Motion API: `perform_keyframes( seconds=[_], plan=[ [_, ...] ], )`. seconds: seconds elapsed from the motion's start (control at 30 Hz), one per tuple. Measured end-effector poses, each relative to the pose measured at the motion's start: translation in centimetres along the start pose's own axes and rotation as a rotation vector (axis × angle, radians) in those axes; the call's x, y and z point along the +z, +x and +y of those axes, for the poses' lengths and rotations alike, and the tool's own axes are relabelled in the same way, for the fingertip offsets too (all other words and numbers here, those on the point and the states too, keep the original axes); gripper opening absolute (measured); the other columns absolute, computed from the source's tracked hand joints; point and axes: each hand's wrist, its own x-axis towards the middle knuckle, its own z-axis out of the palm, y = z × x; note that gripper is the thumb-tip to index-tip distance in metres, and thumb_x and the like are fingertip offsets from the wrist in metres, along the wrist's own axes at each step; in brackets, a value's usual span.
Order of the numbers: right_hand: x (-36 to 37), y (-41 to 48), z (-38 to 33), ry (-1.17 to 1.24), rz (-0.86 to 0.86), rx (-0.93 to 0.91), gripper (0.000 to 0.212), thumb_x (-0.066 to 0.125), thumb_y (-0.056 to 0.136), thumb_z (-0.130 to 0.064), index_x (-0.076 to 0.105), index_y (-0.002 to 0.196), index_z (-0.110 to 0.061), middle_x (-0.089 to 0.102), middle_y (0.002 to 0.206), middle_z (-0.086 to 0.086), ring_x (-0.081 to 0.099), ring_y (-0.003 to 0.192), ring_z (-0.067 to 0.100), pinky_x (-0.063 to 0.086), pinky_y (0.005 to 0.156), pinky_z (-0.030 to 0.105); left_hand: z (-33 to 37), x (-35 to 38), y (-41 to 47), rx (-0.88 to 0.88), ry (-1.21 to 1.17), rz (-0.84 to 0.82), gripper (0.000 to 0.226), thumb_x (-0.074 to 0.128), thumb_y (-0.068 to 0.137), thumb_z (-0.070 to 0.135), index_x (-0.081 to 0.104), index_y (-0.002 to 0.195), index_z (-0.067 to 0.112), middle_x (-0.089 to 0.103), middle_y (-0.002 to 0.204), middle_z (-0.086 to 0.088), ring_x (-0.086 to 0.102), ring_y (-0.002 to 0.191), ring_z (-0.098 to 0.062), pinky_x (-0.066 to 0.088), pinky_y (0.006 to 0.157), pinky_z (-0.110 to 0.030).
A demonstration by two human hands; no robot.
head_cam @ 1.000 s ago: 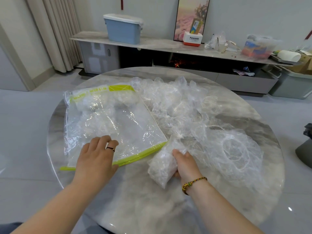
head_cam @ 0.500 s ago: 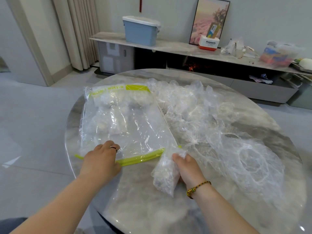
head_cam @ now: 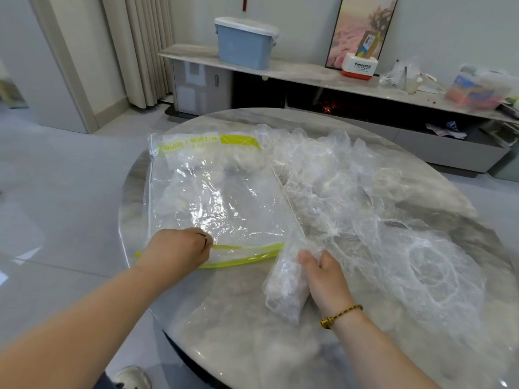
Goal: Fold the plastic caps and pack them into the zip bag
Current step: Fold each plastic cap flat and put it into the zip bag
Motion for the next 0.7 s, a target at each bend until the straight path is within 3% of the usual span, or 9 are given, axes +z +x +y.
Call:
perform_keyframes(
  seconds=[0.07,0.17,0.23,0.3,0.4,0.5,0.6,0.67,0.7],
  plan=[
    [0.6,-0.3,0.0,-0.086,-0.070,-0.050,0.027,0.050,0.093,-0.013,0.044,0.066,-0.015,0.048,0.065,-0.004,0.045,0.059,0.007,0.038,0.052,0.010,0.3,-0.5,-0.5,-0.046,-0.209,0.119,0.036,0.039,0.071,0.022,0.062,0.045,0.013,0.061,0.050,0.004,0.042,0.023,-0.012,0.013,0.042,-0.003],
    [2.6,-0.8,-0.5,-0.186,-0.229,-0.118,0.019,0.048,0.093,-0.004,0.054,0.077,-0.013,0.052,0.069,-0.007,0.048,0.057,-0.006,0.039,0.062,0.011,1.6,-2.3,-1.0,-0.022,-0.338,0.297,0.032,0.041,0.074,0.024,0.068,0.058,0.014,0.066,0.059,0.006,0.052,0.033,-0.013,0.036,0.033,-0.013],
    [4.3,-0.5,-0.8,-0.240,-0.249,-0.159,0.018,0.045,0.093,0.000,0.057,0.086,-0.011,0.057,0.078,-0.004,0.052,0.069,-0.007,0.041,0.069,0.012,1.9,-2.9,-1.2,0.015,-0.364,0.355,0.031,0.042,0.073,0.023,0.068,0.059,0.015,0.066,0.059,0.008,0.054,0.035,-0.012,0.036,0.034,-0.011],
    [5.7,0.4,-1.8,-0.278,-0.176,-0.175,0.018,0.043,0.093,-0.001,0.054,0.081,-0.010,0.055,0.080,0.004,0.051,0.077,0.010,0.037,0.070,0.023,1.8,-3.3,-1.2,0.031,-0.372,0.379,0.030,0.043,0.073,0.023,0.068,0.057,0.017,0.065,0.059,0.010,0.055,0.037,-0.011,0.034,0.034,-0.010],
    [6.6,2.0,-4.7,-0.441,-0.178,-0.105,0.030,0.040,0.093,-0.006,0.038,0.064,-0.012,0.041,0.066,0.003,0.040,0.068,0.016,0.024,0.058,0.027,1.4,-3.9,-1.2,0.000,-0.381,0.371,0.030,0.043,0.071,0.026,0.068,0.055,0.021,0.064,0.058,0.015,0.054,0.038,-0.008,0.029,0.032,-0.011],
    [7.6,3.2,-6.3,-0.383,-0.319,0.051,0.033,0.039,0.092,-0.002,0.036,0.062,-0.016,0.038,0.064,0.000,0.037,0.059,0.012,0.029,0.050,0.022,0.7,-3.7,-1.3,0.005,-0.404,0.347,0.030,0.043,0.071,0.029,0.068,0.055,0.024,0.064,0.060,0.020,0.053,0.042,-0.002,0.031,0.035,-0.014],
    [8.7,4.7,-6.4,-0.299,-0.187,0.110,0.031,0.038,0.096,-0.004,0.035,0.068,-0.018,0.036,0.071,-0.003,0.040,0.066,0.015,0.033,0.049,0.015,-0.1,-3.3,-1.5,-0.024,-0.455,0.336,0.029,0.044,0.071,0.032,0.068,0.057,0.025,0.064,0.062,0.023,0.055,0.060,-0.002,0.035,0.045,-0.013],
    [9.6,6.0,-6.6,-0.330,-0.030,0.038,0.013,0.036,0.096,-0.005,0.047,0.091,-0.008,0.045,0.089,0.008,0.047,0.089,0.020,0.036,0.066,0.021,-0.5,-3.5,-1.5,-0.095,-0.561,0.246,0.028,0.043,0.072,0.042,0.066,0.060,0.033,0.063,0.068,0.029,0.053,0.075,0.004,0.037,0.059,-0.006],
    [10.0,6.7,-6.7,-0.331,0.026,0.023,0.016,0.035,0.096,-0.006,0.048,0.105,-0.005,0.048,0.100,0.016,0.049,0.098,0.022,0.034,0.075,0.024,-0.8,-3.7,-1.5,-0.162,-0.625,0.197,0.025,0.041,0.072,0.050,0.062,0.062,0.041,0.062,0.076,0.033,0.051,0.080,0.011,0.036,0.066,-0.001]
  ],
)
